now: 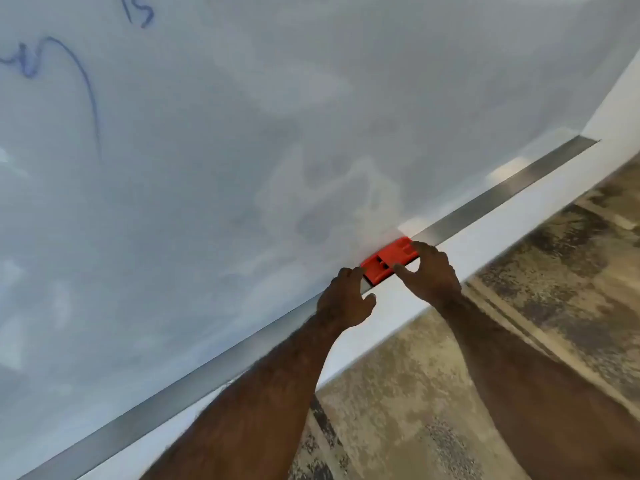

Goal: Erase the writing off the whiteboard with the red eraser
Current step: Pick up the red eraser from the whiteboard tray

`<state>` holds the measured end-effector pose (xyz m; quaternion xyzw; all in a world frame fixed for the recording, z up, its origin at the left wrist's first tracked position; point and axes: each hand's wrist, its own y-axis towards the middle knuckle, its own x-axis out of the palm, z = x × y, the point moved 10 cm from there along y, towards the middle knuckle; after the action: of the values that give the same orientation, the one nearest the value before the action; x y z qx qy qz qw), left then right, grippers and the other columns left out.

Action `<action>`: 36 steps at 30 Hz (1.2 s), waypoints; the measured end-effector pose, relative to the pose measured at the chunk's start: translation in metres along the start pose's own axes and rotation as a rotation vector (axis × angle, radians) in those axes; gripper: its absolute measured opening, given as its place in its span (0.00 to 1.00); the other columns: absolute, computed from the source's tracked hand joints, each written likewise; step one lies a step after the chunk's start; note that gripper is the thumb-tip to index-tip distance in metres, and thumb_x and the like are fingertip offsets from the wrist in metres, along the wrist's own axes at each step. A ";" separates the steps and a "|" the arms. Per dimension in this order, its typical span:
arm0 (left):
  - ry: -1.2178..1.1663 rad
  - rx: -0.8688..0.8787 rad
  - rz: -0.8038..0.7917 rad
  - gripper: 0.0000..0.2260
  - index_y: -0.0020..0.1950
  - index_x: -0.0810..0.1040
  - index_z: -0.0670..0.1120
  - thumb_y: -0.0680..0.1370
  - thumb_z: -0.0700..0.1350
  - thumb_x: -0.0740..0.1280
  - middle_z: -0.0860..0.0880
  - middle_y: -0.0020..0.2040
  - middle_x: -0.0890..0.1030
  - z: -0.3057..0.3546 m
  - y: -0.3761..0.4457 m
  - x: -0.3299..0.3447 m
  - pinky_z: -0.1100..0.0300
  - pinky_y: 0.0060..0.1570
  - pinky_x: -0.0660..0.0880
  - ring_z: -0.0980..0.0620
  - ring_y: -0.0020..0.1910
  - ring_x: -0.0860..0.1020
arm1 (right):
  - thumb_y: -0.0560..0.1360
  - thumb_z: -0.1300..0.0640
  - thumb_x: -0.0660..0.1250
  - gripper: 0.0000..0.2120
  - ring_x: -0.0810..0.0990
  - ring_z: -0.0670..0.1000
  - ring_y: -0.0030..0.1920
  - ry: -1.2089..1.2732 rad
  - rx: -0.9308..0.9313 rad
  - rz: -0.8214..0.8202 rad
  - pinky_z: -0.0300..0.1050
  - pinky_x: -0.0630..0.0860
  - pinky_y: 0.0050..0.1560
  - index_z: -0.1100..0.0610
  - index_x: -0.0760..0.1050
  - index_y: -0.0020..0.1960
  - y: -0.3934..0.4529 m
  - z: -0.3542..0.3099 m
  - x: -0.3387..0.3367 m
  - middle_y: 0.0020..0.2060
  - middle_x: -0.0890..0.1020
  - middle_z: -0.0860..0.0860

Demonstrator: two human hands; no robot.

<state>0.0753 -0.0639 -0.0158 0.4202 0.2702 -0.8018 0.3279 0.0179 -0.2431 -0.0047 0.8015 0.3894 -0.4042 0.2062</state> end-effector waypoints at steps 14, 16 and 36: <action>0.195 -0.010 0.168 0.15 0.66 0.74 0.46 0.80 0.48 0.64 0.46 0.61 0.73 0.028 0.051 0.021 0.50 0.53 0.74 0.44 0.58 0.75 | 0.71 0.47 0.69 0.27 0.69 0.59 0.66 -0.108 -0.045 -0.180 0.58 0.74 0.59 0.53 0.67 0.68 0.045 0.022 0.039 0.65 0.72 0.53; 0.224 -0.022 0.185 0.16 0.67 0.73 0.46 0.80 0.48 0.64 0.47 0.63 0.72 0.028 0.054 0.026 0.50 0.55 0.73 0.44 0.60 0.73 | 0.72 0.47 0.68 0.29 0.67 0.60 0.67 -0.108 -0.048 -0.199 0.59 0.73 0.62 0.52 0.66 0.70 0.048 0.026 0.042 0.68 0.70 0.53; 0.150 0.071 0.396 0.14 0.65 0.74 0.41 0.79 0.36 0.61 0.43 0.69 0.68 0.037 0.038 0.015 0.55 0.64 0.72 0.45 0.69 0.66 | 0.76 0.54 0.68 0.24 0.71 0.59 0.64 -0.106 -0.135 -0.174 0.53 0.72 0.62 0.47 0.68 0.71 0.054 0.035 0.033 0.64 0.74 0.56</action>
<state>0.0791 -0.1191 -0.0158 0.5350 0.1776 -0.6972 0.4429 0.0563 -0.2833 -0.0513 0.7265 0.4724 -0.4353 0.2441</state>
